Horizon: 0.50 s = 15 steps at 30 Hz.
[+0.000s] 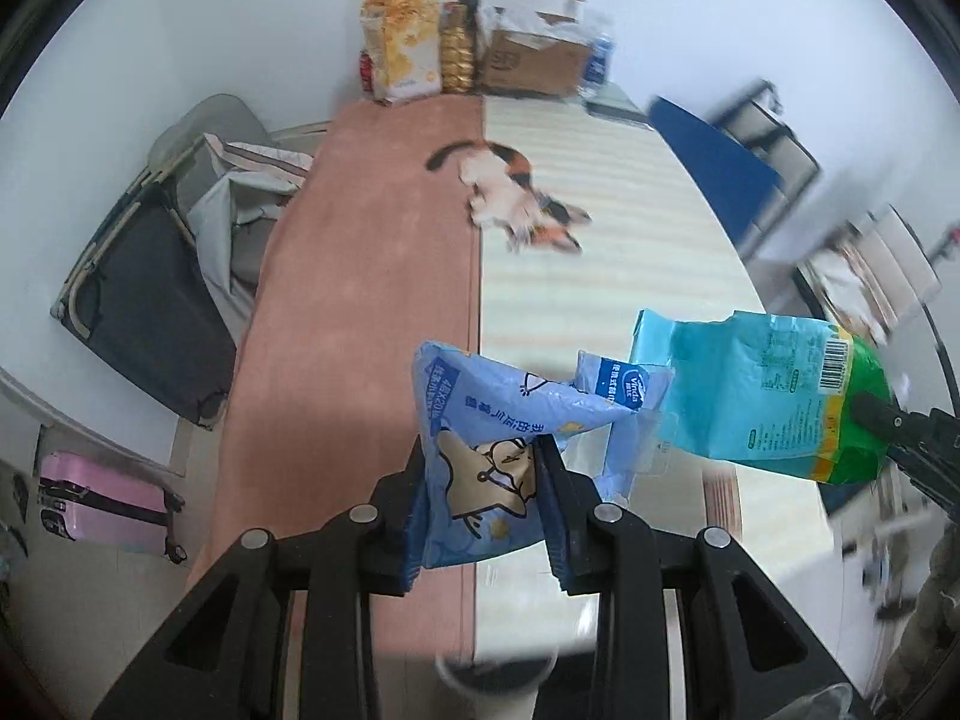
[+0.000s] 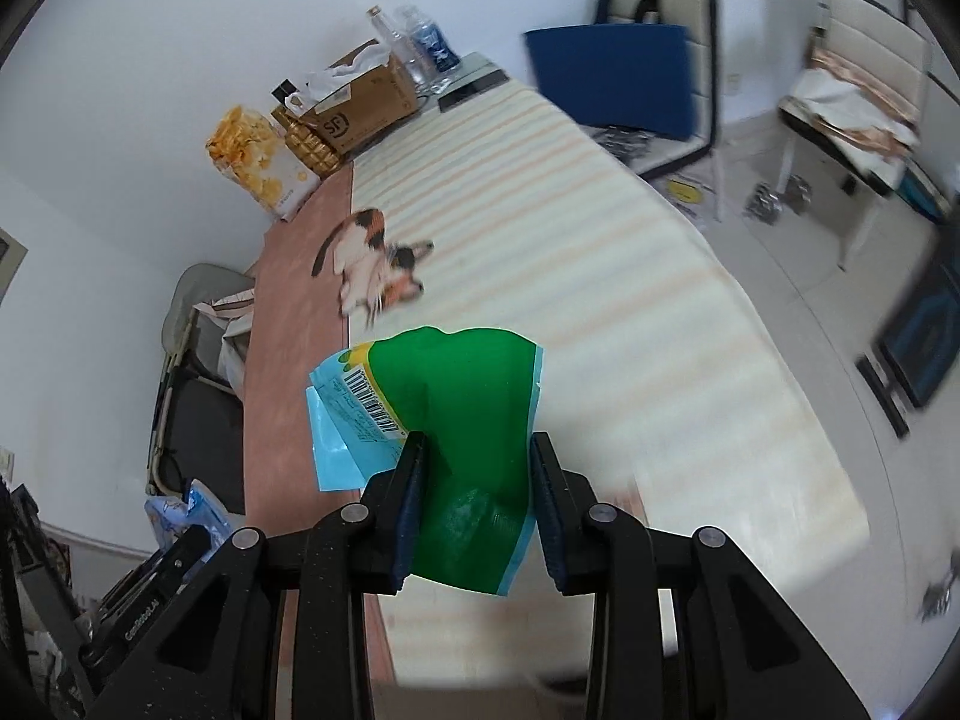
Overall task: Collect trash
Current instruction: 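Carry both packets over the trash bin and open both tools to drop them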
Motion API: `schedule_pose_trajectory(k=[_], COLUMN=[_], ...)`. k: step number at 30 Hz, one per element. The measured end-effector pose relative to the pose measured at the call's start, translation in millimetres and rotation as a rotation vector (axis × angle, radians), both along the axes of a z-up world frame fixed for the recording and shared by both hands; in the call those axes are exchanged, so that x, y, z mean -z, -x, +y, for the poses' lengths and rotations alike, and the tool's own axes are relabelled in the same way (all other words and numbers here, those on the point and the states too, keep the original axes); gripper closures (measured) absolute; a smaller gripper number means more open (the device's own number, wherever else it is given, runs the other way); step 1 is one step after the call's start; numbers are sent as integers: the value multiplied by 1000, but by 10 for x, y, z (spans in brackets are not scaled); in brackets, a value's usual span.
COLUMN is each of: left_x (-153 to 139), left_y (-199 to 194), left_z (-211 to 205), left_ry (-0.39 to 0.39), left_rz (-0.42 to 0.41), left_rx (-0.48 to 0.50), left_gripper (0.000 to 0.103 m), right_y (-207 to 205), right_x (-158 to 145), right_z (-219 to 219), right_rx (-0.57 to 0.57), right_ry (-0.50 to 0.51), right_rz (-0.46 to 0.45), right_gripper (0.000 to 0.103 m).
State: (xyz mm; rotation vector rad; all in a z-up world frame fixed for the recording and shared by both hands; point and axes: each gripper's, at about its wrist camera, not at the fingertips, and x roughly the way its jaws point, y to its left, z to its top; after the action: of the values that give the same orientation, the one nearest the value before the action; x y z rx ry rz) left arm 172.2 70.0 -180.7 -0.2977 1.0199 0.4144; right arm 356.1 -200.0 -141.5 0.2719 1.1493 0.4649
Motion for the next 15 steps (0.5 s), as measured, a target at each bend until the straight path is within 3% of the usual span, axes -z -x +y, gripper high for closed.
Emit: schedule_pose_trajectory(k=[5, 9, 15], left_x=[137, 463, 1334], left_y=[660, 976, 1212], left_z=[-270, -476, -715], left_ry=[36, 84, 167], left_rz=[55, 125, 255], left_rx=[67, 95, 82], left_gripper=[74, 74, 74], right_y=[1086, 1819, 2451], right_x=[77, 336, 1171], right_z=[-413, -731, -1131], right_rx=[32, 36, 44], right_ry=[9, 28, 92], right_rz=[49, 128, 290], right_gripper=[68, 68, 68])
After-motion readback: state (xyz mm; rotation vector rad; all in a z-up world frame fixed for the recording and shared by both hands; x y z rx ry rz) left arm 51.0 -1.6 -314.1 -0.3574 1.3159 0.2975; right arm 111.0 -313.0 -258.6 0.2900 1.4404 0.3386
